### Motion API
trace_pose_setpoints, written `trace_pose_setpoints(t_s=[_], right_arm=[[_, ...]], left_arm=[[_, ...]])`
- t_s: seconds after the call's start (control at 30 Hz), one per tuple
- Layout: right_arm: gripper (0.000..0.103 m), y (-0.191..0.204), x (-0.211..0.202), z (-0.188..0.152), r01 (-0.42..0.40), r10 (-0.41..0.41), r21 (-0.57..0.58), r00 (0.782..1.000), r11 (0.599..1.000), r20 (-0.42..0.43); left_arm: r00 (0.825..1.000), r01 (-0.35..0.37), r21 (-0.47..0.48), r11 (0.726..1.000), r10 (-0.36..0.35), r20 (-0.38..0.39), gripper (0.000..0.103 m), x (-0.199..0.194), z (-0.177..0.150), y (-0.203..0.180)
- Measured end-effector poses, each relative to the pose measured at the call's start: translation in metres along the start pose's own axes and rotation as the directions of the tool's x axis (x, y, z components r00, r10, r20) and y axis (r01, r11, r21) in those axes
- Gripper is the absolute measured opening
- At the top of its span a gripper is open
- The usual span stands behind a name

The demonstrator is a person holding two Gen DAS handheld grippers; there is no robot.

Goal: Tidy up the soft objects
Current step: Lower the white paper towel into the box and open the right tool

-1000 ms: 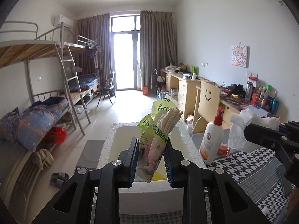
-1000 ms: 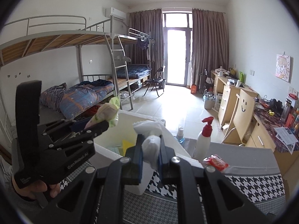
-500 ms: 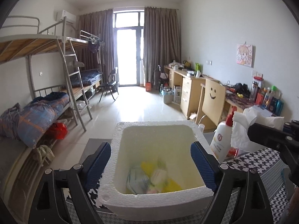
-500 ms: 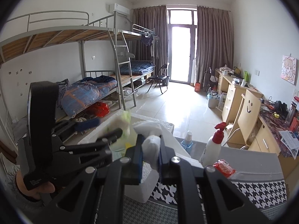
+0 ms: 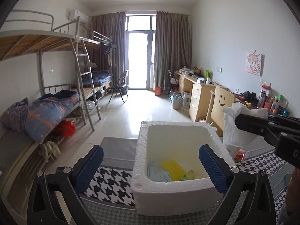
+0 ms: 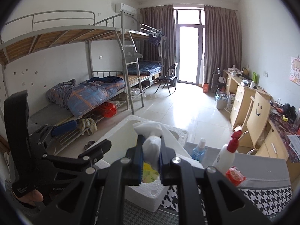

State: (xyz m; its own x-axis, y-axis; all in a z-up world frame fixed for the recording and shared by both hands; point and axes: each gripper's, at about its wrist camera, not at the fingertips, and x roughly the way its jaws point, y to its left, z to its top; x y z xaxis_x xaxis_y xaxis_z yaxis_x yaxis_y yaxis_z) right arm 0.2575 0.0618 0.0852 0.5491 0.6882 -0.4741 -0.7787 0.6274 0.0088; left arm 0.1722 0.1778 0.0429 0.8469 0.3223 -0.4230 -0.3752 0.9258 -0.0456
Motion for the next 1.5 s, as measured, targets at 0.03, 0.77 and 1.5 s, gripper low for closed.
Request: trace_pose_setpoints(t_s=[0.03, 0.77, 1.5], right_arm=[[0.016, 0.001, 0.001, 0.001, -0.006, 0.006, -0.001, 1.0, 1.0, 0.002], [0.019, 0.013, 0.058, 0.003, -0.071, 0.072, 0.014, 0.992, 0.997, -0.107], [0.078, 0.001, 0.041, 0.007, 0.033, -0.032, 0.006, 0.993, 0.999, -0.111]], left_arm=[[1.0, -0.001, -0.004, 1.0, 0.001, 0.0, 0.102, -0.001, -0.001, 0.001], [0.998, -0.068, -0.026, 0.997, 0.068, -0.005, 0.102, -0.01, -0.013, 0.028], [0.998, -0.066, -0.009, 0.998, 0.066, 0.004, 0.102, -0.024, -0.016, 0.021]])
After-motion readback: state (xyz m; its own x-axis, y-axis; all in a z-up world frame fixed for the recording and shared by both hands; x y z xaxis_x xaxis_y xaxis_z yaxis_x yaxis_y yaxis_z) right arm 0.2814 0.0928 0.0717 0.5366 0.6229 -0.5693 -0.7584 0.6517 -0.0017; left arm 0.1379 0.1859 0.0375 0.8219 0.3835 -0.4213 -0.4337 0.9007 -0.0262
